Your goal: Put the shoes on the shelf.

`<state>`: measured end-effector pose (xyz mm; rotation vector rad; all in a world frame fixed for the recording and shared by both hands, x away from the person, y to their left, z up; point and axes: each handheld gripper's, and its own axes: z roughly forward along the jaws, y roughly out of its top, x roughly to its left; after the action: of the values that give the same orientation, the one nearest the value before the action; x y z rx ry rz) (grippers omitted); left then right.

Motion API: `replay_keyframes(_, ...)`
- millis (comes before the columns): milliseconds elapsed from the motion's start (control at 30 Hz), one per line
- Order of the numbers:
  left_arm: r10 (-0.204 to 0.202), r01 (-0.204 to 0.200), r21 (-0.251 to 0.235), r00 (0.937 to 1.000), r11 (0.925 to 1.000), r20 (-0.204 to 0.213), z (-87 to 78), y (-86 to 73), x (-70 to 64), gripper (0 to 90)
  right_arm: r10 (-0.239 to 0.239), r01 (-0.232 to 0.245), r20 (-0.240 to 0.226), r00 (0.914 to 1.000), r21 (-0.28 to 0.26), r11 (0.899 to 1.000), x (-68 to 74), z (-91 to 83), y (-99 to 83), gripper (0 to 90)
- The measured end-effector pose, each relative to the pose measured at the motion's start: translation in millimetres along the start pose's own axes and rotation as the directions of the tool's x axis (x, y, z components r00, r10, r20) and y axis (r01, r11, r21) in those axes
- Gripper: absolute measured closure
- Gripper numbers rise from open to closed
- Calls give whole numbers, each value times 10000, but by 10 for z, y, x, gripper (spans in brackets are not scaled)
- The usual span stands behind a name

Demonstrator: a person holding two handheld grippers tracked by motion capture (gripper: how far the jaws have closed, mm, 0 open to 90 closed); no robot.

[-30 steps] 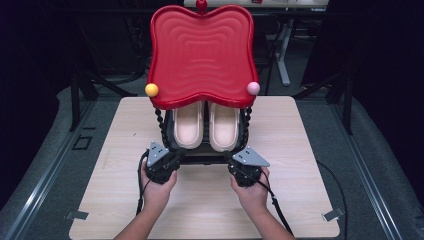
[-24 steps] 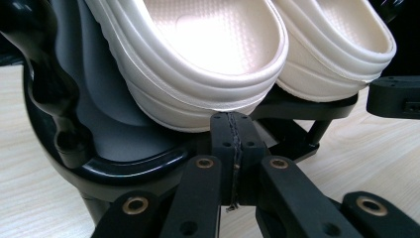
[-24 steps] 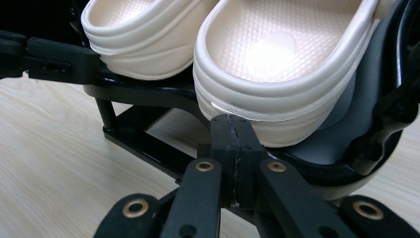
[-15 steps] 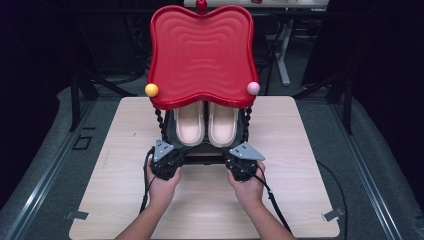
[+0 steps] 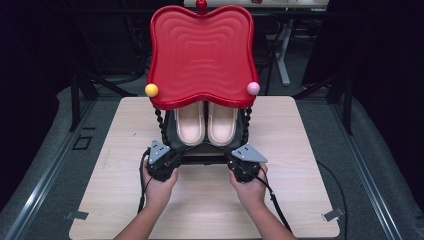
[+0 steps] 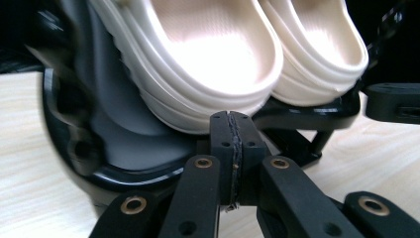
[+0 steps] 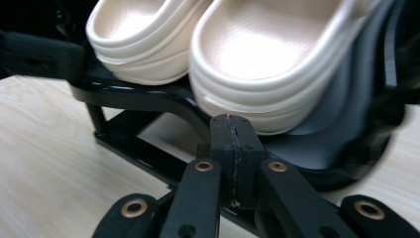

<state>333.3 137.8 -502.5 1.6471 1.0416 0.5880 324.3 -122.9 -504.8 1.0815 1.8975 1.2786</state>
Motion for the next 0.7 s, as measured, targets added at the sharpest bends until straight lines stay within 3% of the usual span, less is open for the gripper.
replay_keyframes(300, -282, 260, -299, 9966, 9992, -768, 39, 83, 135, 896, 162, -119, 1037, 9945, -415, 9991, -187, -36, 55, 897)
replay_keyframes(700, -588, 544, -419, 9919, 9976, -1127, 171, 152, 202, 897, 447, -385, 1240, 9913, -514, 9979, -287, 84, 146, 890)
